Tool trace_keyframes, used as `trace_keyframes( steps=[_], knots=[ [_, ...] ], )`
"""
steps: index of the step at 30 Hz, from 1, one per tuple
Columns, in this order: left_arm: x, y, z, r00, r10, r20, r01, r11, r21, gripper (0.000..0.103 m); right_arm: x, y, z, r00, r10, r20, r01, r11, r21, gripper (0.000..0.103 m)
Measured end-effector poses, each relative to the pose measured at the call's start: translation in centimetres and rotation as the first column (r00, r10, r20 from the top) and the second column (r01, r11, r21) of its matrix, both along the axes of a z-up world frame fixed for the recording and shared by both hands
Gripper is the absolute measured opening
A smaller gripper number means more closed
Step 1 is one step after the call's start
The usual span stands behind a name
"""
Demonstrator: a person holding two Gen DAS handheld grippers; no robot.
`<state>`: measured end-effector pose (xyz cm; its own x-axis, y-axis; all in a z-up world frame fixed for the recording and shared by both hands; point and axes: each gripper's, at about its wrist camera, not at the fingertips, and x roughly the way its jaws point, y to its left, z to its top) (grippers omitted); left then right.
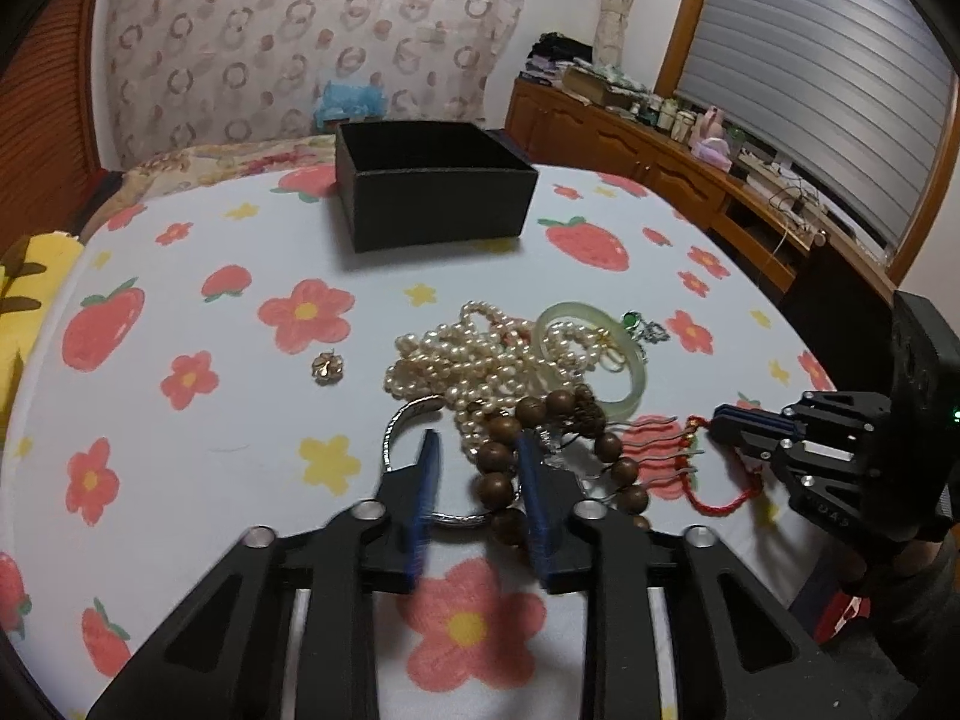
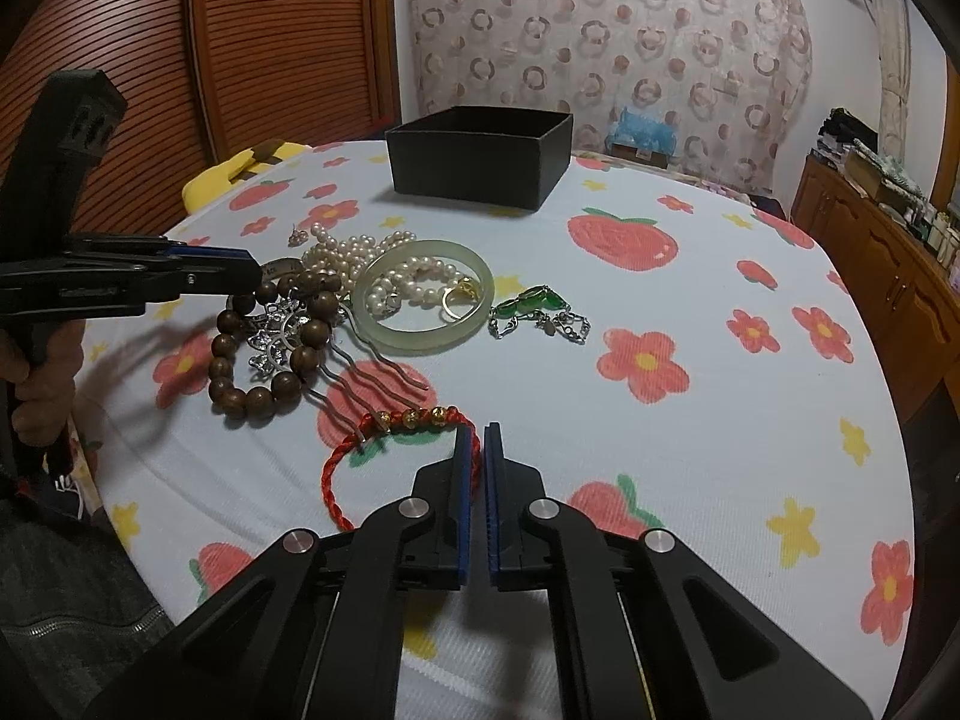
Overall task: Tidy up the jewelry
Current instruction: 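Lower the bead bracelet into the black box with the left gripper while the right drops the red bracelet in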
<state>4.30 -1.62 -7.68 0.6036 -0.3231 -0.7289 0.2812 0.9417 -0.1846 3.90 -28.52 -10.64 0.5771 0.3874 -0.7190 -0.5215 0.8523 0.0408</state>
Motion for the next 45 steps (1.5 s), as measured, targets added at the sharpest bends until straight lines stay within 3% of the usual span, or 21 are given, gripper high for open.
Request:
trace_keyframes(
  steps=[4, 7, 19, 26, 35, 45],
  knots=[
    [0.5, -0.3, -0.6, 0.999, -0.025, -0.034, 0.026, 1.0, 0.006, 0.021, 0.0, 0.1, 0.1, 1.0, 0.005, -0.001, -0.005, 1.0, -0.005, 0.003],
    [0.5, -0.7, -0.7, 0.998, -0.042, -0.035, 0.043, 0.999, 0.028, 0.013, -0.1, 0.2, 0.1, 1.0, 0.004, 0.0, -0.004, 1.0, -0.005, 0.003],
    [-0.8, -1.4, 5.1, 0.991, -0.069, 0.115, 0.067, 0.998, 0.019, 0.012, 0.0, 0.2, 4.9, 0.994, 0.03, 0.109, -0.035, 0.999, 0.038, 0.002],
    [-0.2, -1.7, 8.0, 0.981, -0.069, 0.182, 0.061, 0.997, 0.052, 0.012, 1.2, 0.9, 7.4, 0.985, 0.049, 0.167, -0.058, 0.997, 0.044, 0.002],
    [1.9, -1.5, 10.4, 0.968, -0.053, 0.245, 0.035, 0.996, 0.078, 0.012, 5.1, 2.2, 9.3, 0.977, 0.05, 0.209, -0.064, 0.996, 0.061, 0.002],
    [6.6, -0.7, 11.1, 0.968, -0.007, 0.251, -0.017, 0.995, 0.094, 0.012, 12.0, 4.0, 10.3, 0.976, 0.023, 0.219, -0.039, 0.997, 0.071, 0.002]
  ],
)
